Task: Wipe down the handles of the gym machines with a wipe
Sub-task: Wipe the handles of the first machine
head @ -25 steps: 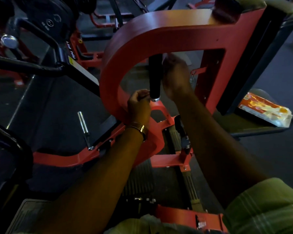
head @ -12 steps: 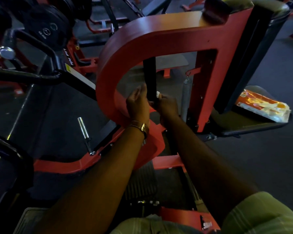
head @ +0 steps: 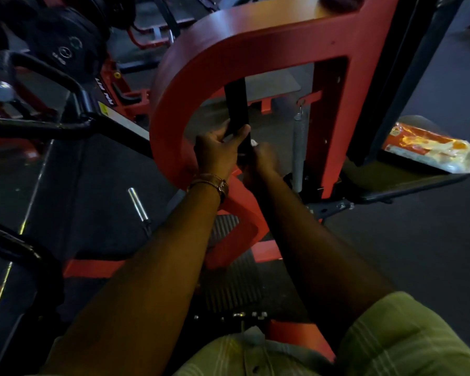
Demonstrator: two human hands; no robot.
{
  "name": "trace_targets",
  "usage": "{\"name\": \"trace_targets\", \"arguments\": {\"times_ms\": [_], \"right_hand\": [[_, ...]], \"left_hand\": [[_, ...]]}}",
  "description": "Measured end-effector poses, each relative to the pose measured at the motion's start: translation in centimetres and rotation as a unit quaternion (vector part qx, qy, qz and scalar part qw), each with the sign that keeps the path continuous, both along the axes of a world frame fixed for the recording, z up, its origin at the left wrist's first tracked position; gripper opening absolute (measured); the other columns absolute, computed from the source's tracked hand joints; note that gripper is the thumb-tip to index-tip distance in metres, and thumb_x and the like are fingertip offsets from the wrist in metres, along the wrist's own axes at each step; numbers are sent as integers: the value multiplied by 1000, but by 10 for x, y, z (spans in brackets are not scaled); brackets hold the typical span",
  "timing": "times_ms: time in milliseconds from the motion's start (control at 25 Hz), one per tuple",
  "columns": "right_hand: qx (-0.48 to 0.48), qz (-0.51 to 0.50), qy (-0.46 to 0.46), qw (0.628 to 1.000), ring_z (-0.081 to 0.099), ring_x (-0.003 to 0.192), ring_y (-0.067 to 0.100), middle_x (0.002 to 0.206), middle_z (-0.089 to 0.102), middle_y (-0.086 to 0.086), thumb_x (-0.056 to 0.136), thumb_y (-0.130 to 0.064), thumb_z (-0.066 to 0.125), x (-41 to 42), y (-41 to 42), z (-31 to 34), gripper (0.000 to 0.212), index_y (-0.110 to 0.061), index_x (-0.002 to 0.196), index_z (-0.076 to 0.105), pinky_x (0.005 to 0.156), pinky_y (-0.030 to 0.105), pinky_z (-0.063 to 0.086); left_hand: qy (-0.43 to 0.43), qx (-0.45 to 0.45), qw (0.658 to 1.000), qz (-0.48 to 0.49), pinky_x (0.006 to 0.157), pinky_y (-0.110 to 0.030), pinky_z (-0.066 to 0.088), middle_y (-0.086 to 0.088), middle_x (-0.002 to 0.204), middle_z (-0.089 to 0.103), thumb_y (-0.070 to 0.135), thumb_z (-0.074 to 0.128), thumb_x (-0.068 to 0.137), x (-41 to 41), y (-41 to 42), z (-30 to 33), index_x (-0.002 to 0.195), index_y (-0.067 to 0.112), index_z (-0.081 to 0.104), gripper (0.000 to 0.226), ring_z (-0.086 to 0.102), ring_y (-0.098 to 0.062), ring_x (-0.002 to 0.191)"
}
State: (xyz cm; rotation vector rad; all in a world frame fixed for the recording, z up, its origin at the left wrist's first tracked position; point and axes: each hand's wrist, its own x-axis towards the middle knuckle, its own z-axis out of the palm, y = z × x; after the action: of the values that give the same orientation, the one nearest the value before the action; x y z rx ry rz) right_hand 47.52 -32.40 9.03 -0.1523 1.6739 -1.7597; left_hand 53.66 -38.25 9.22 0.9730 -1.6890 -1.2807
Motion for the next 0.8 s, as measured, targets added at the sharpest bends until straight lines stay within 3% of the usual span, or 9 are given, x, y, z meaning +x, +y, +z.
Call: {"name": "trace_targets", "arguments": {"times_ms": [160,240,280,360,440,520,680,720,800], "right_hand": [[-70,-11,-281,957,63,39,22,71,62,18,103,-3,34,-16,7,-3,32,1,78,54,44,27,54],[-35,2,-230,973,67,46,19,86,59,16,102,0,43,-23,10,0,22,1,86,58,40,21,51],[48,21,-102,993,70,58,17,92,61,15,101,-4,50,-26,10,0,16,0,94,63,44,19,50],[188,14,96,977,68,90,20,108,67,10,99,-17,56,-25,8,2,16,-9,108,68,66,23,51],[111,-14,89,990,64,92,22,113,70,12,96,-16,58,-18,5,8,12,-13,100,70,80,32,53],[118,-1,92,989,61,84,23,98,69,13,97,-14,57,-12,6,12,13,-9,91,68,69,31,47],[21,-23,-140,990,58,58,23,76,53,14,103,-3,30,4,18,14,32,1,78,51,38,21,48],[12,-14,-126,992,59,57,21,77,53,12,103,-1,29,5,27,9,32,1,79,51,46,20,54],[-41,-18,-115,992,61,75,18,86,57,8,103,1,33,14,44,8,34,-1,85,62,87,23,56]], "left_hand": [[0,-3,1000,-9,86,-34,59,-4,109,75,31,81,80,0,-4,-3,116,7,73,44,69,-9,99],[-8,-18,1000,5,86,-28,58,-3,109,75,35,81,78,-1,-3,-6,115,9,74,45,68,-5,99],[-4,-18,1000,11,87,-28,57,-2,108,75,38,81,77,-1,-3,-7,114,10,75,47,69,-4,99],[7,-3,1000,14,90,-33,57,-2,110,74,39,80,76,-3,-2,-8,115,10,74,49,69,-7,103],[8,6,1000,13,91,-35,57,-3,111,74,38,81,77,-4,-2,-9,115,9,74,48,69,-9,103],[9,12,1000,18,90,-36,58,-3,108,75,37,81,77,-4,-1,-8,114,10,75,46,70,-8,100],[13,55,998,11,91,-38,58,-1,107,76,33,82,77,-5,1,-8,115,10,74,44,71,-10,100],[23,72,997,10,90,-39,58,0,104,76,33,81,75,-4,2,-10,112,10,75,44,71,-11,97],[37,116,992,22,83,-40,60,2,88,77,33,79,71,1,11,-15,100,10,77,37,72,-12,82]]}}
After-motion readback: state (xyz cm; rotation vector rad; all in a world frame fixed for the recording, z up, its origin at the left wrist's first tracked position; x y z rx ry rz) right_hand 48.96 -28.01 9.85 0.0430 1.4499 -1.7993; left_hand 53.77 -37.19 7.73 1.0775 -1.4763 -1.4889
